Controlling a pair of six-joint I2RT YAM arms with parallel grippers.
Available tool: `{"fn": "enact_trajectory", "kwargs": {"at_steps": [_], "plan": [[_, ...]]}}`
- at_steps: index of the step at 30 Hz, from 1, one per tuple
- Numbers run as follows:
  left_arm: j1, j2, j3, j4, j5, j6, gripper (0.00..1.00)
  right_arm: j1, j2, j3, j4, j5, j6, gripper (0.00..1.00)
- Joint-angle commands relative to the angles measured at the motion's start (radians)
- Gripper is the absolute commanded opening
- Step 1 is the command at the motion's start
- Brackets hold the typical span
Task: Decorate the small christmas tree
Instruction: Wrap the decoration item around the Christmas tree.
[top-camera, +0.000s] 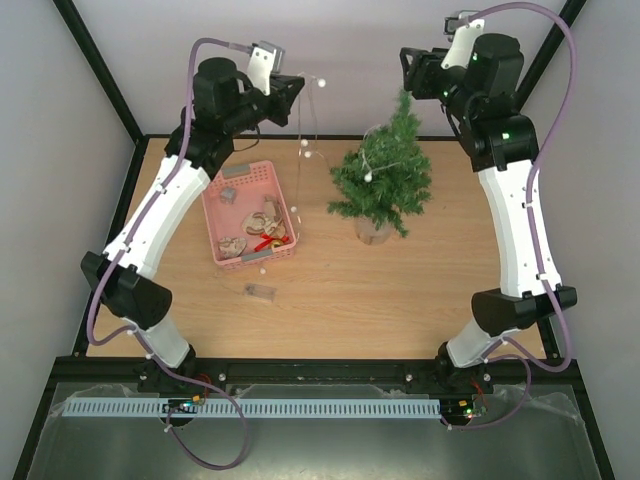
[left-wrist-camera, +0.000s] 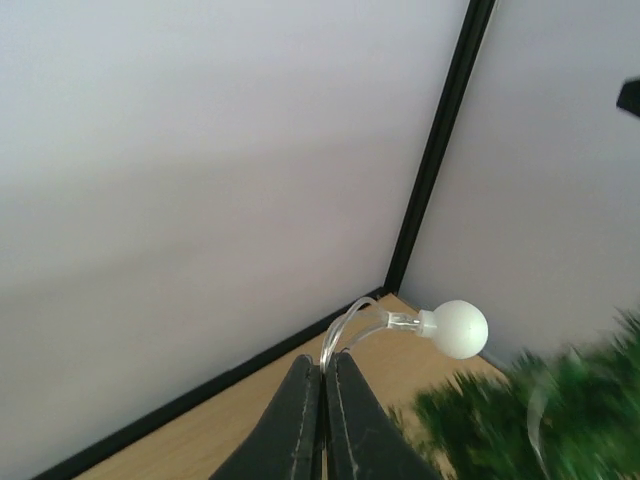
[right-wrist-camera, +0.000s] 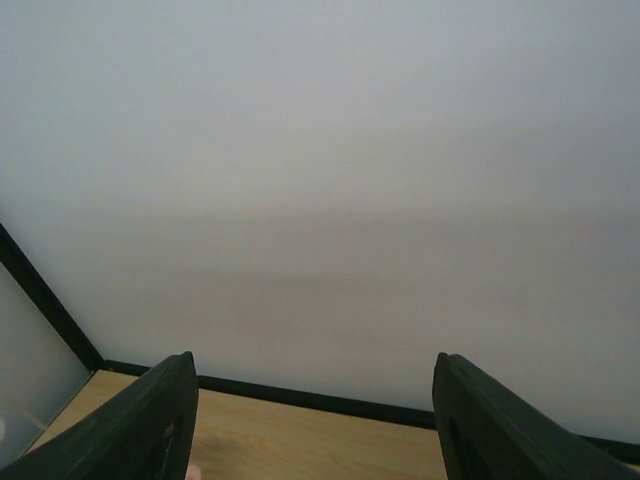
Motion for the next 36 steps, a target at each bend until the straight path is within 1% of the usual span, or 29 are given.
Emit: {"fn": "enact_trajectory", "kwargs": {"at_steps": [1,6,9,12,15,21,26,29,33,36], "plan": [[0.012,0.033,0.106,0.025,-0.041,0.018,0.02,0.035,-0.075,-0.062,-0.039,0.007,0.017,0.62],[0.017,0.078,0.203,0.057,-0.087,0.03,0.02,0.088,-0.193,-0.198,0.008,0.041,0.022,0.62],[0.019,0.1,0.222,0.096,-0.105,0.04,0.03,0.099,-0.243,-0.237,0.031,0.03,0.036,0.62],[0.021,0.119,0.229,0.101,-0.121,0.048,0.02,0.1,-0.265,-0.249,0.033,0.032,0.035,0.62],[0.021,0.136,0.212,0.068,-0.134,0.049,0.02,0.1,-0.276,-0.25,0.027,0.041,0.034,0.63],[0.023,0.116,0.076,0.055,-0.172,0.054,0.02,0.1,-0.281,-0.265,0.034,0.037,0.035,0.63],[0.04,0.129,0.021,0.015,-0.198,0.055,0.02,0.1,-0.284,-0.274,0.046,0.038,0.035,0.63],[0.044,0.13,-0.012,0.03,-0.205,0.053,0.02,0.1,-0.284,-0.277,0.047,0.035,0.035,0.63],[0.049,0.156,0.007,0.061,-0.197,0.039,0.02,0.1,-0.287,-0.284,0.051,0.033,0.034,0.63],[0.051,0.193,0.078,0.068,-0.161,0.011,0.02,0.1,-0.291,-0.29,0.05,0.042,0.029,0.63]]}}
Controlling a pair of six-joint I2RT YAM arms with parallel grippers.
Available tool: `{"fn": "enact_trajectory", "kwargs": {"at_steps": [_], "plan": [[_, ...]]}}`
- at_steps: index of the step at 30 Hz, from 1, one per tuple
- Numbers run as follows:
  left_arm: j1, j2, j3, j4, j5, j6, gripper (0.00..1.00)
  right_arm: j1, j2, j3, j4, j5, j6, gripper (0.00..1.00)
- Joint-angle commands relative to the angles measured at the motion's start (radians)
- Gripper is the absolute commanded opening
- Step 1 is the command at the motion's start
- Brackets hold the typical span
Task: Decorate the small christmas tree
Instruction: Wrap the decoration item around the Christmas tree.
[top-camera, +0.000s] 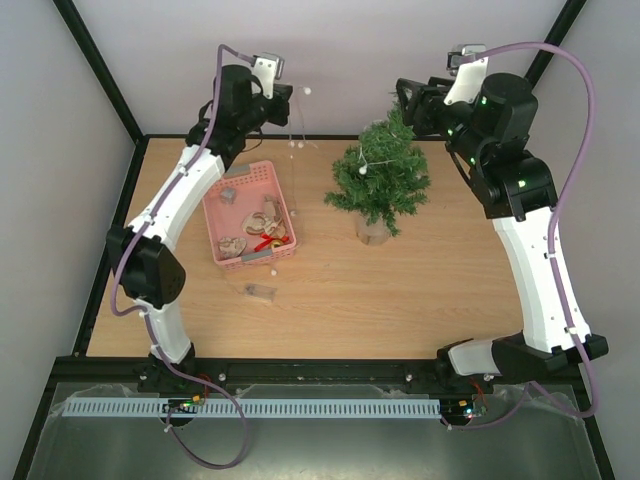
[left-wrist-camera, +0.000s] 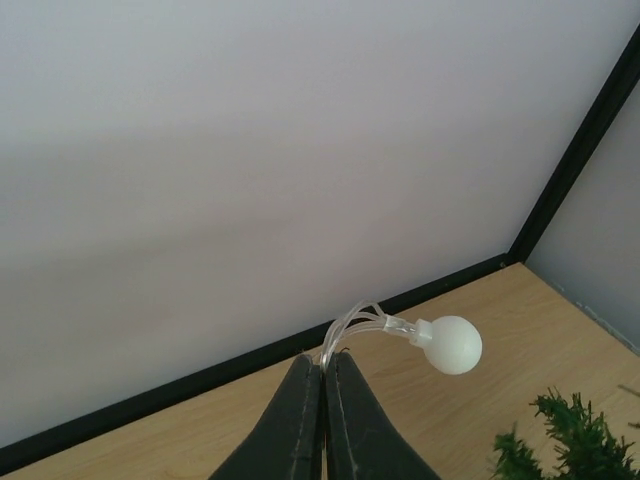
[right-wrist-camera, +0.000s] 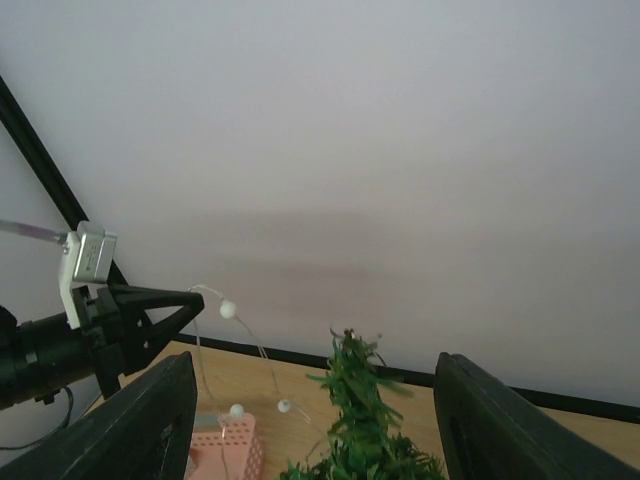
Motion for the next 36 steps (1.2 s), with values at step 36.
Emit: {"fn": "enact_trajectory", "kwargs": {"at_steps": [36], "plan": [[-0.014,0.014,0.225,0.631,0.299,-0.409,0.02,0.104,0.005,-0.075,0.094,-0.062,-0.168,0.59]]}}
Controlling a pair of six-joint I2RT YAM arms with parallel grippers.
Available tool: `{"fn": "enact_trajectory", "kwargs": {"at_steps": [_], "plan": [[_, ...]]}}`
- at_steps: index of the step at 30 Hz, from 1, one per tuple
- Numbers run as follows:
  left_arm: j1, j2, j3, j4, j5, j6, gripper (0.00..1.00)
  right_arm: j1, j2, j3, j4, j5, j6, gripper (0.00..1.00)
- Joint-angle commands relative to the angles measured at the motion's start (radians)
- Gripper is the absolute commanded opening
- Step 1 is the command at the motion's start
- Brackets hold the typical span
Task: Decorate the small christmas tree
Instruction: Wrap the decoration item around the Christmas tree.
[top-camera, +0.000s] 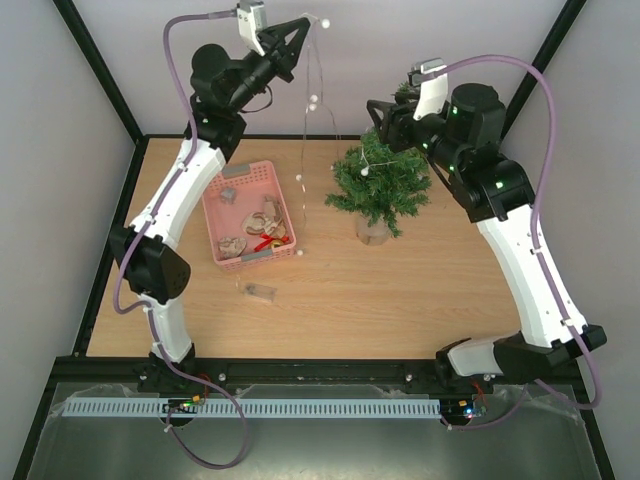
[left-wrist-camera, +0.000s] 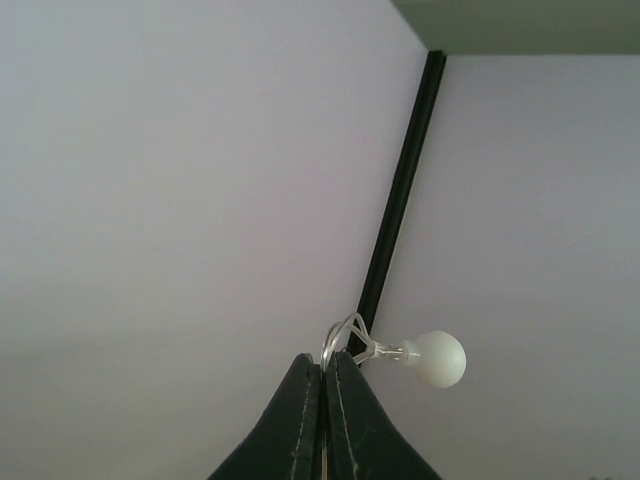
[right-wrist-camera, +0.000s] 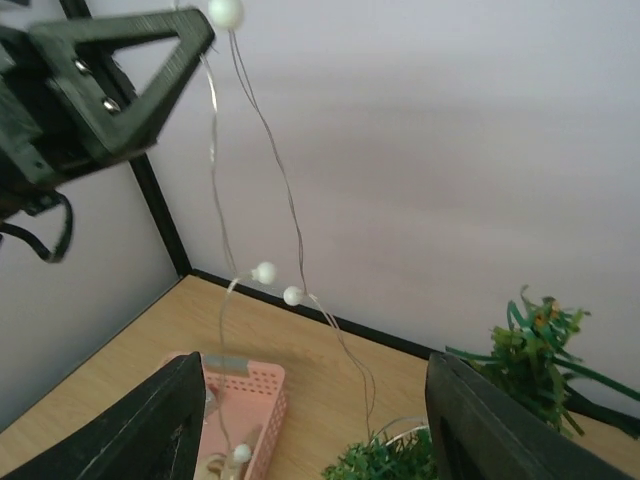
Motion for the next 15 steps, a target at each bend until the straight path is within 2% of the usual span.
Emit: {"fn": "enact_trajectory", "kwargs": {"at_steps": [1,9,12,15], "plan": [[-0.005,-0.058,0.054,0.111,0.046,-0.063,0.02,0.017,0.016,0.017,0.063,-0.011,-0.091,0.59],[-0.015,-0.094,0.05,0.162,0.1,-0.173,0.02,0.12,0.041,-0.042,0.124,0.019,-0.248,0.56],[-0.029,-0.114,0.037,0.152,0.109,-0.181,0.02,0.151,0.058,-0.041,0.122,0.035,-0.218,0.54],[-0.042,-0.141,0.009,0.154,0.112,-0.176,0.02,0.186,0.035,-0.121,0.169,-0.011,-0.17,0.54]]}}
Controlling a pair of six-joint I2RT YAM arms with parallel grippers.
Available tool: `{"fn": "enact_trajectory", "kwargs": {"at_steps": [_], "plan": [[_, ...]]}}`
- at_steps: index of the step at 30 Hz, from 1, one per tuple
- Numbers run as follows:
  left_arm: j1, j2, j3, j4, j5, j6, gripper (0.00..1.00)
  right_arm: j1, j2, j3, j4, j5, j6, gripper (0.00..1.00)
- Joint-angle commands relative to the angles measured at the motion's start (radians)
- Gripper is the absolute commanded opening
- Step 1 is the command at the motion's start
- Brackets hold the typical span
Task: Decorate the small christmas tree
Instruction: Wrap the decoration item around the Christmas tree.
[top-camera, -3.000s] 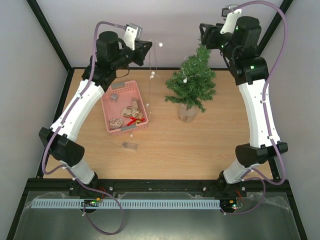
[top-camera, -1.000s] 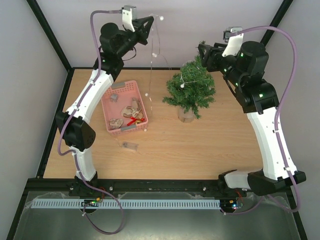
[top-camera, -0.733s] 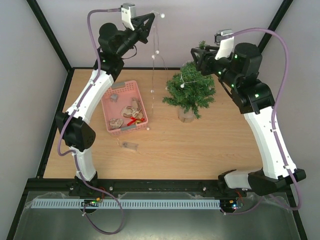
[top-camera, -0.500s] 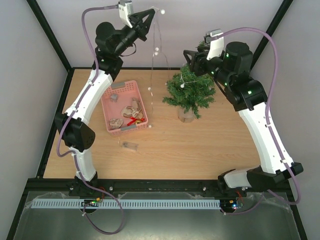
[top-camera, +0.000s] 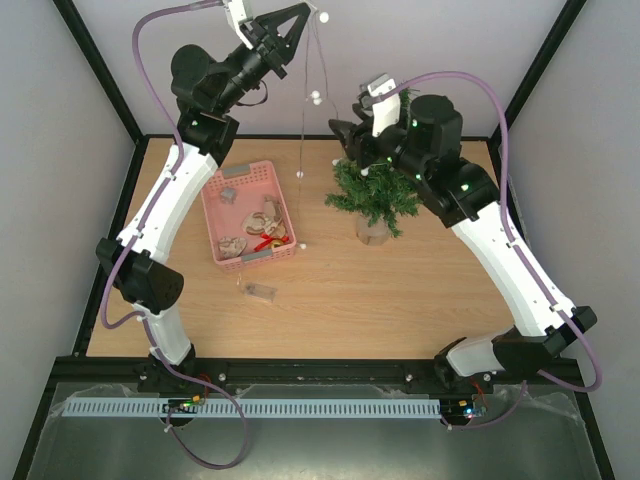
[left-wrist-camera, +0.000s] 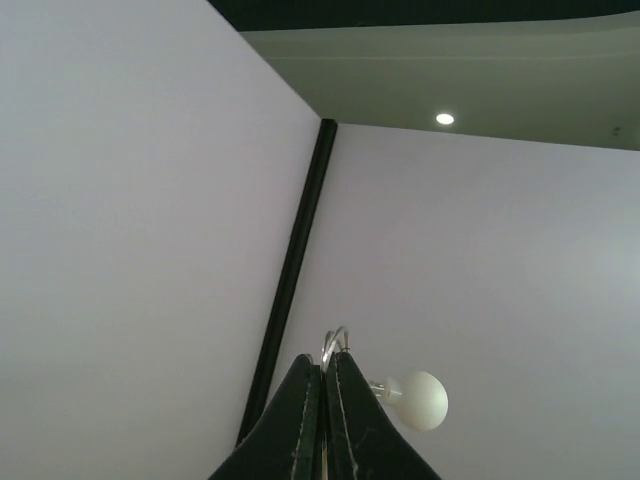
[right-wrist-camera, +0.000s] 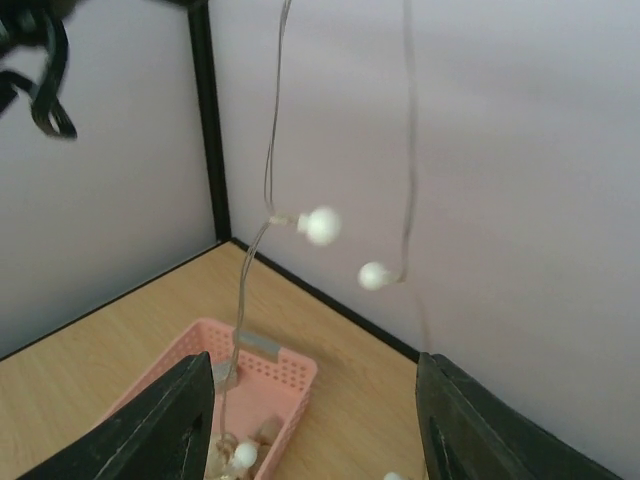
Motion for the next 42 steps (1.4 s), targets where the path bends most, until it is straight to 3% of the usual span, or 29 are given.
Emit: {"fn": "enact_trajectory", "kwargs": {"at_steps": [1,6,21,23,27,30,33,42], "plan": [[-0.024,-0.072,-0.013,0.05,0.027,-0.019,0.02,0.048,-0.026,-0.113,0.109,-0.022,0.034,0.54],[-0.046,-0.099,-0.04,0.043,0.031,-0.005,0.03,0.084,-0.038,-0.279,0.269,-0.039,0.139,0.56],[-0.069,-0.147,-0.084,0.026,0.02,0.019,0.02,0.152,0.046,-0.382,0.489,-0.039,0.234,0.55],[-0.069,-0.148,-0.084,0.024,0.019,0.021,0.02,0.153,0.045,-0.388,0.491,-0.035,0.229,0.48],[-0.068,-0.152,-0.086,0.016,0.018,0.028,0.02,0.152,0.019,-0.431,0.512,-0.036,0.214,0.21],[-0.07,-0.155,-0.087,0.013,0.019,0.031,0.03,0.151,-0.009,-0.479,0.523,-0.03,0.187,0.09],[-0.07,-0.157,-0.089,0.011,0.021,0.034,0.02,0.153,-0.033,-0.513,0.522,-0.018,0.155,0.02],[-0.071,-0.194,-0.151,-0.008,0.029,0.065,0.02,0.152,-0.156,-0.554,0.405,-0.035,0.178,0.02]]}}
